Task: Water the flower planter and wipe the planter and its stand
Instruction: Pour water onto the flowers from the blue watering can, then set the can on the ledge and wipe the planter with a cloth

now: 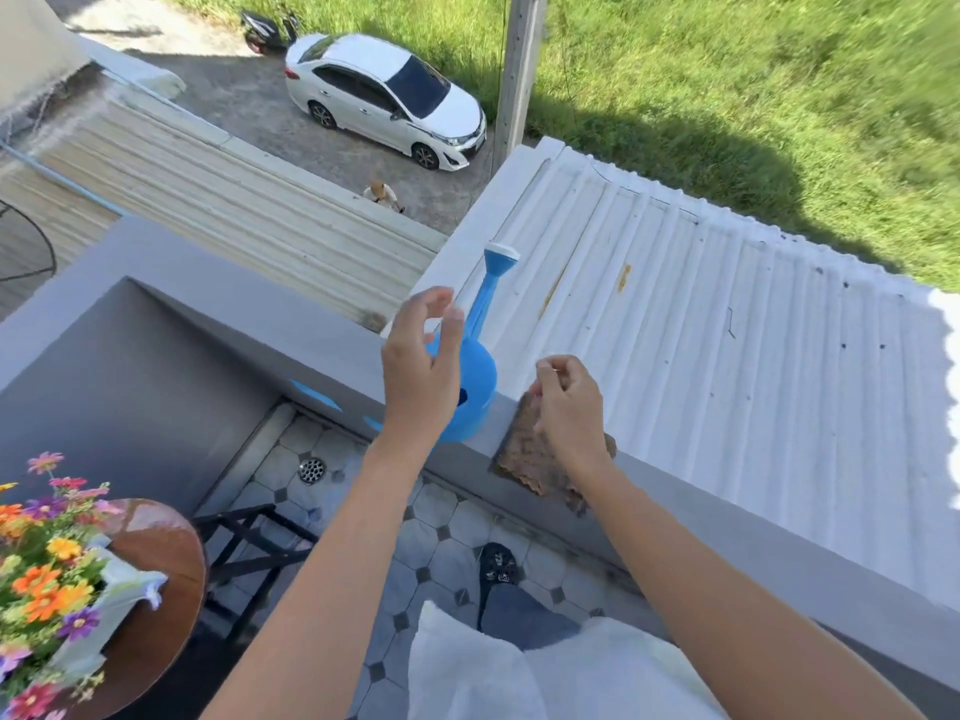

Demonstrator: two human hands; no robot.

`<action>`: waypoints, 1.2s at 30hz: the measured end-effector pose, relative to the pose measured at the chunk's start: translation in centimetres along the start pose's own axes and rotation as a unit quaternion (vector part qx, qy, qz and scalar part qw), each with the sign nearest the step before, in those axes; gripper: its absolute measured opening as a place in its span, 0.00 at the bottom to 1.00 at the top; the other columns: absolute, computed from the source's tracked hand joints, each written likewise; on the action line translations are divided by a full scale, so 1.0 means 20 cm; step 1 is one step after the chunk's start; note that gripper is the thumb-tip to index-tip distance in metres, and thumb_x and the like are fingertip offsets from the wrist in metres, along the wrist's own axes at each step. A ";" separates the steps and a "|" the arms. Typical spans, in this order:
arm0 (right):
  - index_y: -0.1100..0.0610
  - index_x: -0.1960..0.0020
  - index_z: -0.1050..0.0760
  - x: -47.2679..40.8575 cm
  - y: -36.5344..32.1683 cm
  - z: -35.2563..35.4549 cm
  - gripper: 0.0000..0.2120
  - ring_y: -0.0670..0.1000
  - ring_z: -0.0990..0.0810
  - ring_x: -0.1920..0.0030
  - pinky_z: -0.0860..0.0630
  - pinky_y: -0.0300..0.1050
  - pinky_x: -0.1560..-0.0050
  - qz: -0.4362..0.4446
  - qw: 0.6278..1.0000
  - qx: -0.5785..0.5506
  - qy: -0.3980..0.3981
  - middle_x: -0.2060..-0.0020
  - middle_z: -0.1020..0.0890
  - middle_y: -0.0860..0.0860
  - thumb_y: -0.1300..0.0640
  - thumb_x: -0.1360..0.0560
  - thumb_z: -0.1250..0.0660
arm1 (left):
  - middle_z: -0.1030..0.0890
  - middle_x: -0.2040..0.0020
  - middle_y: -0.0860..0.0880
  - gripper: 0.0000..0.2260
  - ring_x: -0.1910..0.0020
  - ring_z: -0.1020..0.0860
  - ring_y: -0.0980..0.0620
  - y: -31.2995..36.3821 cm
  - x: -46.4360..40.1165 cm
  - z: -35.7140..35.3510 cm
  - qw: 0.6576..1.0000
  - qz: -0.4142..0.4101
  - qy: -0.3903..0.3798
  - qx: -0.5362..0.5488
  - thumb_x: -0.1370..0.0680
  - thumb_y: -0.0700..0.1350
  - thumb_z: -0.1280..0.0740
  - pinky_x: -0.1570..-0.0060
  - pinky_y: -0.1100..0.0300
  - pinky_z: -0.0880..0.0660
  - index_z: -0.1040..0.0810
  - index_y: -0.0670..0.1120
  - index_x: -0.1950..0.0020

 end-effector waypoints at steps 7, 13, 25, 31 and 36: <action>0.55 0.40 0.22 -0.07 0.38 0.28 0.11 0.51 0.21 0.45 0.25 0.47 0.39 0.018 0.979 0.203 -0.019 0.45 0.18 0.50 0.61 0.21 0.35 | 0.23 0.39 0.50 0.14 0.42 0.24 0.53 -0.29 0.37 -0.72 0.947 0.064 -0.283 -0.137 0.20 0.46 0.38 0.44 0.61 0.27 0.27 0.46 0.35; 0.54 0.27 0.31 -0.13 0.53 0.21 0.22 0.55 0.36 0.28 0.35 0.50 0.31 0.051 0.946 0.310 -0.077 0.29 0.28 0.52 0.56 0.21 0.34 | 0.31 0.30 0.42 0.26 0.29 0.34 0.43 -0.75 0.59 -0.77 0.898 0.179 -0.264 -0.305 0.22 0.50 0.33 0.33 0.48 0.32 0.36 0.42 0.28; 0.51 0.31 0.29 -0.02 0.64 0.03 0.26 0.56 0.35 0.32 0.33 0.54 0.36 0.016 0.851 0.497 -0.169 0.36 0.29 0.54 0.46 0.26 0.30 | 0.22 0.56 0.49 0.06 0.55 0.26 0.48 -0.79 0.68 -0.62 0.927 0.220 -0.251 -0.169 0.24 0.45 0.36 0.61 0.57 0.32 0.23 0.43 0.55; 0.53 0.48 0.27 0.27 0.50 -0.23 0.19 0.50 0.22 0.47 0.28 0.37 0.53 0.003 0.948 0.158 -0.275 0.49 0.21 0.49 0.56 0.34 0.22 | 0.25 0.66 0.48 0.06 0.64 0.29 0.50 -0.71 0.73 -0.19 0.948 0.269 -0.165 0.031 0.28 0.35 0.39 0.63 0.58 0.33 0.25 0.43 0.62; 0.55 0.36 0.24 0.66 0.28 -0.58 0.24 0.51 0.16 0.42 0.20 0.43 0.45 -0.039 0.896 -0.015 -0.443 0.44 0.15 0.50 0.63 0.30 0.22 | 0.28 0.64 0.44 0.06 0.62 0.30 0.49 -0.68 0.76 0.36 0.941 0.291 -0.061 0.161 0.35 0.36 0.41 0.62 0.57 0.34 0.26 0.39 0.62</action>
Point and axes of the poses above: each hand's wrist, its own x-axis away from the middle knuckle, its own z-axis out of the back of the hand, y = z × x, the point moved 10 cm from there along -x, towards the middle knuckle
